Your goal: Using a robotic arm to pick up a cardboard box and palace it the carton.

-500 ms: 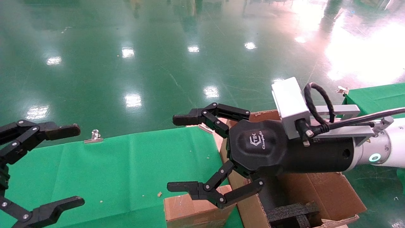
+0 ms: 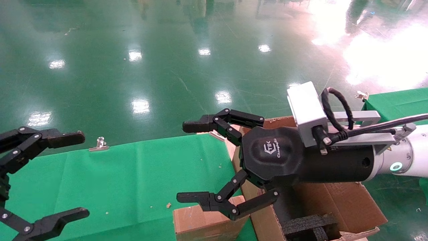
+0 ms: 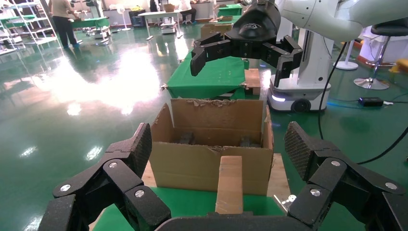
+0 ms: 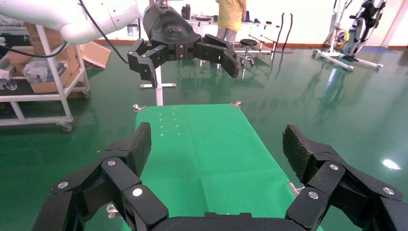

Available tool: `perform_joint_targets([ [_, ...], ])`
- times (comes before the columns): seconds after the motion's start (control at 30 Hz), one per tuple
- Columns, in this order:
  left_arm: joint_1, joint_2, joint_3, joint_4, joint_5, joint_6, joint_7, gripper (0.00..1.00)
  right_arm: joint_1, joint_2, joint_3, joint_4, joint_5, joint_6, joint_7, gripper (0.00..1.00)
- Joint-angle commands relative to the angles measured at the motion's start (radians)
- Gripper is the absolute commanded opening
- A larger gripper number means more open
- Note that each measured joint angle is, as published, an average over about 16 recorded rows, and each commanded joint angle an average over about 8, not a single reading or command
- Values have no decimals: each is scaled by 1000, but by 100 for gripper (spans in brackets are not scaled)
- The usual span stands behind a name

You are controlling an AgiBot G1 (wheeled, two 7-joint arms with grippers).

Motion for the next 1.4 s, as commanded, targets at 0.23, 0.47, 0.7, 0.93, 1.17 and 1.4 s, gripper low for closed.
perform_joint_targets([
  [0.23, 0, 0, 0, 0, 0, 0, 0, 100, 0, 0, 0, 0, 0, 0, 0, 100],
  [0.47, 0, 0, 0, 0, 0, 0, 0, 72, 0, 0, 0, 0, 0, 0, 0, 100],
  [0.7, 0, 0, 0, 0, 0, 0, 0, 0, 0, 0, 0, 0, 0, 0, 0, 100],
  [0.93, 0, 0, 0, 0, 0, 0, 0, 0, 10, 7, -8, 3, -23, -2, 4, 100],
  [1.17, -1, 0, 1, 1, 0, 0, 1, 0, 128, 2, -93, 8, -193, -48, 57, 100],
  [1.4, -1, 0, 1, 1, -1, 0, 1, 0, 319, -75, -280, -17, -418, -97, 97, 100],
])
